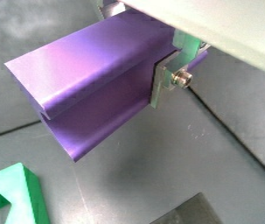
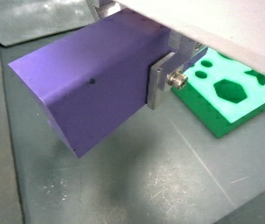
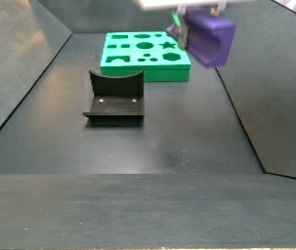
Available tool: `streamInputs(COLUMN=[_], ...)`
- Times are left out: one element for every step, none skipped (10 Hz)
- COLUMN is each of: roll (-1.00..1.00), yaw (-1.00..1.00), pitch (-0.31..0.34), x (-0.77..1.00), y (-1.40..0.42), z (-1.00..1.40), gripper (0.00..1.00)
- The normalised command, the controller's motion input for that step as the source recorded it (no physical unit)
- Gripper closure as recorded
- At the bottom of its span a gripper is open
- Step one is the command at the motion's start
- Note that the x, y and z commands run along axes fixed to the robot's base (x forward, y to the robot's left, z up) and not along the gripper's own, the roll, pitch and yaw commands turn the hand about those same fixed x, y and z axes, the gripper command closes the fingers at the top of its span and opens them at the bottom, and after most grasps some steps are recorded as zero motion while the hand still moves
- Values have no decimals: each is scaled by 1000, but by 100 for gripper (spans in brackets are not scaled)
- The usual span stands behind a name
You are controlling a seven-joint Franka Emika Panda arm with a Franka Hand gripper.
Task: Pick up the arch object. Move up. Place the arch object on the fixture. Regrasp the arch object. Rotate the arch object. Move to above the board. Insert the arch object.
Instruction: Place the arch object on the fixture.
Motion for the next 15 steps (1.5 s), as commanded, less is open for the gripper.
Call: streamInputs(roll=[-59,-110,-116,-127,-120,-108,-105,-105,-104,-103,-101,-99,-97,-95,-94], yaw=[-1,-1000,-1000,-669,-512,-285,-181,-109,-66,-52,-43,-35,-29,-24,-21], pitch=[62,-103,-99,-62,-47,-17,2,21,45,64,80,101,113,129,135], x=[7,1000,1000,1000,1000,1000,1000,1000,1000,1000,1000,976,877,751,691], y=[-6,-39,-37,-21,-22,-18,-13,-6,-2,1,5,7,9,8,7], z=[322,73,43,25,23,14,11,8,6,6,7,6,6,10,9], gripper=[100,100,100,100,100,100,100,100,100,100,100,100,100,100,100])
